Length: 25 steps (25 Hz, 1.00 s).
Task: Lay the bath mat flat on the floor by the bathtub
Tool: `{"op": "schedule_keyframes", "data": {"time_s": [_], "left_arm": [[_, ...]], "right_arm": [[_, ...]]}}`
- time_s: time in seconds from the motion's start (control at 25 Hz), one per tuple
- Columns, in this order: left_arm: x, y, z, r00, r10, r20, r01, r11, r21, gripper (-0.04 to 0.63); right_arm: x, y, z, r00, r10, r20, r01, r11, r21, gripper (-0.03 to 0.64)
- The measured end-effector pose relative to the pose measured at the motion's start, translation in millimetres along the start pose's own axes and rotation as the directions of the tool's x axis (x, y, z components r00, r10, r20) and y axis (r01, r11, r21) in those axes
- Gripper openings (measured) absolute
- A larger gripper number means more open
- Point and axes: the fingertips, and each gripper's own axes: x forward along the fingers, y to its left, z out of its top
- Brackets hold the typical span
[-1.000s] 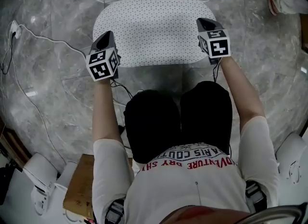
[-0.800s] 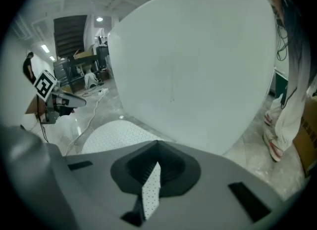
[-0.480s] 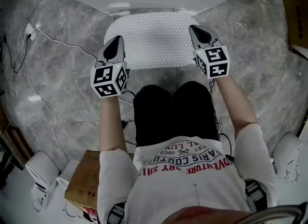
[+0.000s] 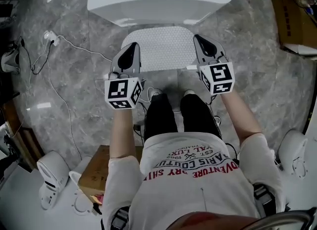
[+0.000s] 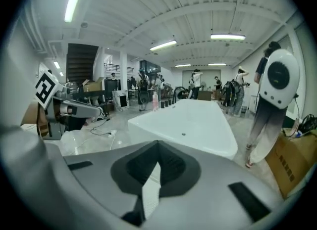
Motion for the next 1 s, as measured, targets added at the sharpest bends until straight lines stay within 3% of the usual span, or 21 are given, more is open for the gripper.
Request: {"op": "schedule_keyframes", "data": {"time_s": [0.36, 0.6, 1.0], "left_arm": [[-86.3, -51.3, 141.3, 0.997, -0.05, 0.057, 0.049, 0.999, 0.02, 0.012], [-142.2, -89.3, 243.4, 0.978, -0.087, 0.192, 0.07, 0.993, 0.092, 0.012], [-189.1, -93.3, 285.9, 0.965, -0.091, 0.248, 0.06, 0.989, 0.132, 0.012]], "right_arm": [[-108.9, 27.6, 141.0, 0.99, 0.042, 0.135, -0.031, 0.996, -0.084, 0.008], [-168.6, 33.9, 215.0, 0.975, 0.049, 0.215, -0.03, 0.996, -0.089, 0.008], [-210.7, 52.9, 257.7, 0.952, 0.057, 0.3, -0.022, 0.993, -0.118, 0.008]]}}
